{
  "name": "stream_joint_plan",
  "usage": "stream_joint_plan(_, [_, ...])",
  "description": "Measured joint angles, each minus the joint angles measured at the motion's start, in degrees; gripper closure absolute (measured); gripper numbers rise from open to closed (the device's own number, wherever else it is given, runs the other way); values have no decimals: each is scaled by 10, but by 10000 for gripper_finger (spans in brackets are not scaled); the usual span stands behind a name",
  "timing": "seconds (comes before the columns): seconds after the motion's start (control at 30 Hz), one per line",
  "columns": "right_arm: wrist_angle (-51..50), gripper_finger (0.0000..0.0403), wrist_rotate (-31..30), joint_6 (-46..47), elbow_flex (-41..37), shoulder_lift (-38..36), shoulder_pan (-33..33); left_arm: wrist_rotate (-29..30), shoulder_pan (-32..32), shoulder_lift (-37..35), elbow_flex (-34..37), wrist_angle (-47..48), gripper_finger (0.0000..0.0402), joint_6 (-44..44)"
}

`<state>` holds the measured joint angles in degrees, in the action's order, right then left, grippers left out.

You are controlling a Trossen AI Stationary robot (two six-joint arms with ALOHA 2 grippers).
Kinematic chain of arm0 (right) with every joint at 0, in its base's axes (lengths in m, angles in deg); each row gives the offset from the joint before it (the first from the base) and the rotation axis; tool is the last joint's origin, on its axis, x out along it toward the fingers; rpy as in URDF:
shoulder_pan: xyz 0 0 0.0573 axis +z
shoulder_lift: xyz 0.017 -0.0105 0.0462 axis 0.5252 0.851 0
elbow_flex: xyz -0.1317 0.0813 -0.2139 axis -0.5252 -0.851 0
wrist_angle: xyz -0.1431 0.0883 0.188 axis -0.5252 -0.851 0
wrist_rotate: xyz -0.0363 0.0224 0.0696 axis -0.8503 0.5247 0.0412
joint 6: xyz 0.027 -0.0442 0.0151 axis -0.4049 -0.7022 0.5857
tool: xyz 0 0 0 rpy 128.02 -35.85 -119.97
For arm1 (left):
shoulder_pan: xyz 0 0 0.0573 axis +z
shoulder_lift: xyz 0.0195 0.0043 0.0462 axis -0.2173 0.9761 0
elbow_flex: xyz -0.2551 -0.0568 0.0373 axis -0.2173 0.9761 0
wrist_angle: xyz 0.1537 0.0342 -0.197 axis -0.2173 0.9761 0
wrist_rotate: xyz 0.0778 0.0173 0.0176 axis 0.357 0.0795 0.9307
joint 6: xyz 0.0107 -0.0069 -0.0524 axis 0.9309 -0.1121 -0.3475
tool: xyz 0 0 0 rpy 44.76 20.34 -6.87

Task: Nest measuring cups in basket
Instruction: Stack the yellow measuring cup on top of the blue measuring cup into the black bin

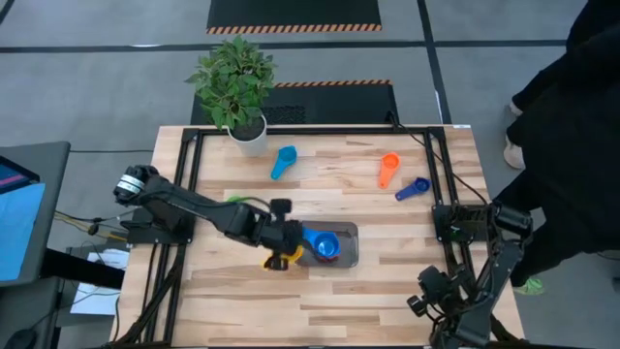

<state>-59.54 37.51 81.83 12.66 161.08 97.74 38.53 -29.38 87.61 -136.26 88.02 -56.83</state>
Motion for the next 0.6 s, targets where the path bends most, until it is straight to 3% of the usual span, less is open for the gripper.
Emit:
stream_joint_plan(0.23, [3,338,-1,2,0,0,3,-44,61,10,-1,-144,401,109])
stream_joint_plan(0.6, [4,338,-3,-2,0,0,3,-97,79,107,-19,-209,401,209])
